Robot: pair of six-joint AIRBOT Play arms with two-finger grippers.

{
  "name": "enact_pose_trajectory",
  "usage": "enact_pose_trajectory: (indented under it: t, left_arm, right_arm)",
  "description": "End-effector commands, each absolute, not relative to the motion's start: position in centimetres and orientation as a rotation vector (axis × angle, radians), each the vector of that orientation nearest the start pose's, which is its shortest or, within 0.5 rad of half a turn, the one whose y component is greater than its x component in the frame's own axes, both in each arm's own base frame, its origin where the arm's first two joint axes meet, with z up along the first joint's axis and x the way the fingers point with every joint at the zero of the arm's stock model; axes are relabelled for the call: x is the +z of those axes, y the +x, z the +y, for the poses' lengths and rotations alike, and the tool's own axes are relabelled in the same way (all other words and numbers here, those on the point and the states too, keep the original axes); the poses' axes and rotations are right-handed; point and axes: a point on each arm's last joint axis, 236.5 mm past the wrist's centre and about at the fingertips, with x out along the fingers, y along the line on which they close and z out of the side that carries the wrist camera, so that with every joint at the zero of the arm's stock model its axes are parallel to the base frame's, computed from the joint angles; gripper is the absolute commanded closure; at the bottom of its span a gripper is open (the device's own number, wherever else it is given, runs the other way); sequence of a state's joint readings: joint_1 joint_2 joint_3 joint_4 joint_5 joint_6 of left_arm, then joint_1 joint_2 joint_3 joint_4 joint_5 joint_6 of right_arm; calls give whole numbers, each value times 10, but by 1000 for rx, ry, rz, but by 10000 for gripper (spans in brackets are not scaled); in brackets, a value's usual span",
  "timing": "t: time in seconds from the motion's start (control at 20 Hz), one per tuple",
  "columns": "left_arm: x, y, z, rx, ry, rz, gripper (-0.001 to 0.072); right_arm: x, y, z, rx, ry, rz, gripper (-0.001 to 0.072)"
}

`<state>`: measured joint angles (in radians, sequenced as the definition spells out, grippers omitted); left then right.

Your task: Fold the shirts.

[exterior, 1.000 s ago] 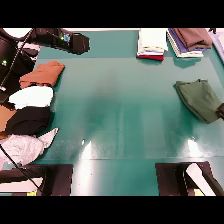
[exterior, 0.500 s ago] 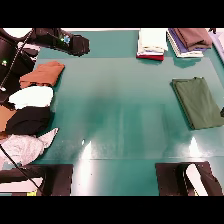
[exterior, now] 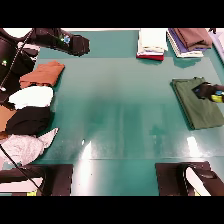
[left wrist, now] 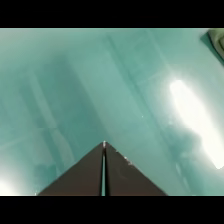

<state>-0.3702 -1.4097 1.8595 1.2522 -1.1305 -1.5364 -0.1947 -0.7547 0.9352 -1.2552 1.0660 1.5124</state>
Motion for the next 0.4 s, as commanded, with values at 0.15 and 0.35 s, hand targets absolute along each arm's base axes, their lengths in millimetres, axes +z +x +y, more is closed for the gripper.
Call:
enact_pose_trajectory:
  t: [0.15,0.35]
  left_arm:
    - [269,458,-246,-586,-99,605,687]
    - [281,466,-247,-579,-116,544,686]
  right_arm:
    - [108,327,97,302,197,924,693]
    - [101,327,105,321,190,948,693]
